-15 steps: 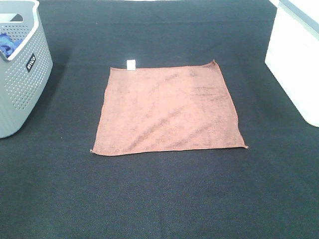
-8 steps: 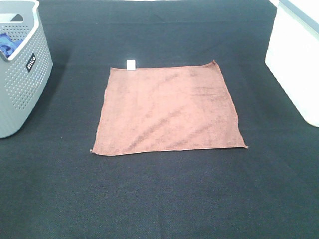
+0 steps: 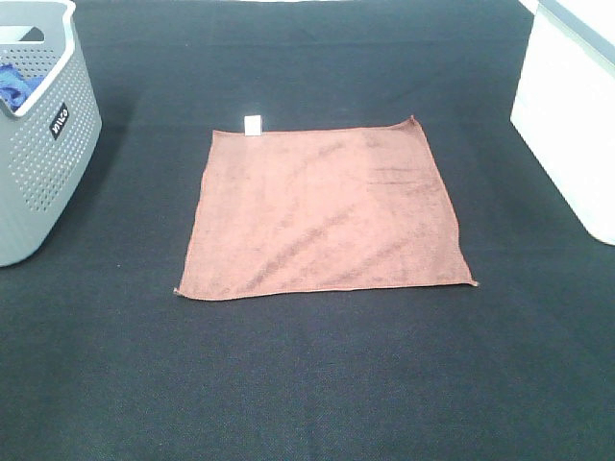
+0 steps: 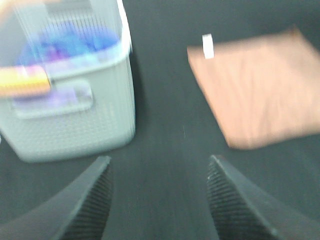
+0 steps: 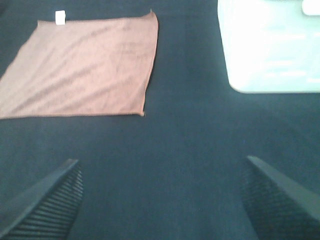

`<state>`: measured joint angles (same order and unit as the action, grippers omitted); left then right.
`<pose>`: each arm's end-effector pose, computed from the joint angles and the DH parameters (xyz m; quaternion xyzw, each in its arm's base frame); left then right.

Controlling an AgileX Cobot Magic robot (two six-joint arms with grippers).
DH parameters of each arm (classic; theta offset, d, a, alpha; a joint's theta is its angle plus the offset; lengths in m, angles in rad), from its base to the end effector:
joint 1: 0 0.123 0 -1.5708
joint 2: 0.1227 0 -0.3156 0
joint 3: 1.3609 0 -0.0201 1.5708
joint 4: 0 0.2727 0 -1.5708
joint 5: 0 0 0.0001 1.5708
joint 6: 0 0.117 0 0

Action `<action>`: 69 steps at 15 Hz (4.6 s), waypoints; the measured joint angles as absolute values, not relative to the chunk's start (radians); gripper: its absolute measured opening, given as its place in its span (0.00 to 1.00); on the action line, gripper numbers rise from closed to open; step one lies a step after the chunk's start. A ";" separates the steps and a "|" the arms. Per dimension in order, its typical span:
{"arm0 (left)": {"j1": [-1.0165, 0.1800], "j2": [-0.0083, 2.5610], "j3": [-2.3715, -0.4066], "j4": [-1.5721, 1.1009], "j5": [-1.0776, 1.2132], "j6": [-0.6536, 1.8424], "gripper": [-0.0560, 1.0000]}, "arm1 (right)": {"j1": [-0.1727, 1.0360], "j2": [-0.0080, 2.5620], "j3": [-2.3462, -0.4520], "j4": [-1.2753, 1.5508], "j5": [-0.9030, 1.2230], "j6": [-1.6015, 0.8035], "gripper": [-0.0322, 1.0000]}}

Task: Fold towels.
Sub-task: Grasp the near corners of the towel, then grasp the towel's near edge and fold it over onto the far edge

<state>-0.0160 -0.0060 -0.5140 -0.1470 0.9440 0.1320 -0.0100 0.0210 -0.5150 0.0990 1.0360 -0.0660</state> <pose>0.0086 -0.0140 0.2939 0.0594 0.8112 -0.0399 0.5803 0.0094 0.0099 0.2836 -0.0249 0.8469 0.0293 0.5303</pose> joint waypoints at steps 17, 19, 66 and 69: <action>-0.016 1.333 -0.555 -1.249 0.629 0.826 0.67 | -0.010 1.246 -0.829 0.360 0.793 -0.147 0.74; -0.016 1.478 -0.598 -1.317 0.628 0.894 0.67 | -0.010 1.397 -0.874 0.417 0.767 -0.197 0.74; -0.222 1.826 -0.823 -1.088 0.631 0.652 0.05 | -0.008 1.911 -0.922 0.776 0.819 -0.532 0.03; -0.222 1.797 -0.867 -1.087 0.540 0.662 0.05 | -0.005 1.900 -1.032 0.811 0.804 -0.564 0.03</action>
<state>-0.2220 1.7970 -0.8670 -1.0870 0.5400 0.6620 -0.0050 1.9000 -1.0320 0.8110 0.8040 -0.5640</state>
